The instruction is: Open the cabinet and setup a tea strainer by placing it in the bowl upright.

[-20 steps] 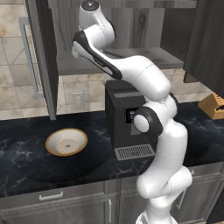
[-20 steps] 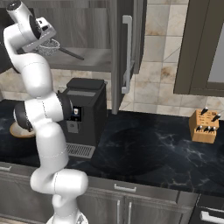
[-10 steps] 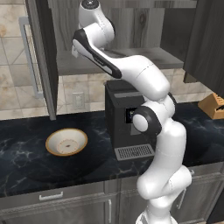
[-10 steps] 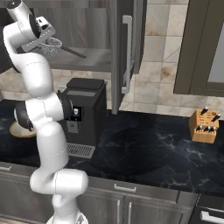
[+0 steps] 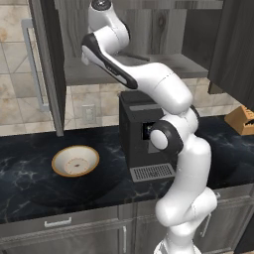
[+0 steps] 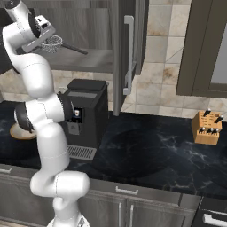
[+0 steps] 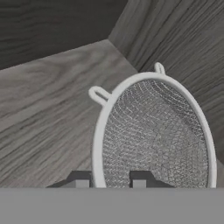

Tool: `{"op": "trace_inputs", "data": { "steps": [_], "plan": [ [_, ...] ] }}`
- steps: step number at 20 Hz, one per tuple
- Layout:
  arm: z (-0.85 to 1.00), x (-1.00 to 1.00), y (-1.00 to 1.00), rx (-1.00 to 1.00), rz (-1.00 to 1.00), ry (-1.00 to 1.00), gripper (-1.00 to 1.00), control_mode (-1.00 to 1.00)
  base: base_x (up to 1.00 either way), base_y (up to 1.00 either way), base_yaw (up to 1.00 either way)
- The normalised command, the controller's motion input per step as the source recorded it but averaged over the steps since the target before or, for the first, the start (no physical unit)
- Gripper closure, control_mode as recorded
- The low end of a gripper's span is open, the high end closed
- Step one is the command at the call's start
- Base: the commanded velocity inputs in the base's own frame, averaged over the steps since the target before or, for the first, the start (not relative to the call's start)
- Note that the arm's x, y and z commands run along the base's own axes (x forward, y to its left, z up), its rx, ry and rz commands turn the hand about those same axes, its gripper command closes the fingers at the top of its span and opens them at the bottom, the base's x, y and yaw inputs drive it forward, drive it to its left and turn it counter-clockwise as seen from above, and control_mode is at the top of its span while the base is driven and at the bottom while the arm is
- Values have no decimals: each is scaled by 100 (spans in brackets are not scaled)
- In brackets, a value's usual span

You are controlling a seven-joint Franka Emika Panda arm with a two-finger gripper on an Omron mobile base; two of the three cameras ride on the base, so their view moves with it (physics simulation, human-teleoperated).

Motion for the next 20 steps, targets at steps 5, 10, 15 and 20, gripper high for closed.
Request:
{"op": "trace_inputs", "data": {
  "steps": [5,10,15,20],
  "plan": [
    [-20,-26,-2,-24,7,-31,100,-100,0,0,0],
    [-1,-55,0,-6,3,-14,100,-100,0,0,0],
    [0,-98,-1,0,0,-1,100,-100,0,0,0],
    [0,-100,-31,0,-3,0,100,-100,0,0,0]
  ]
}}
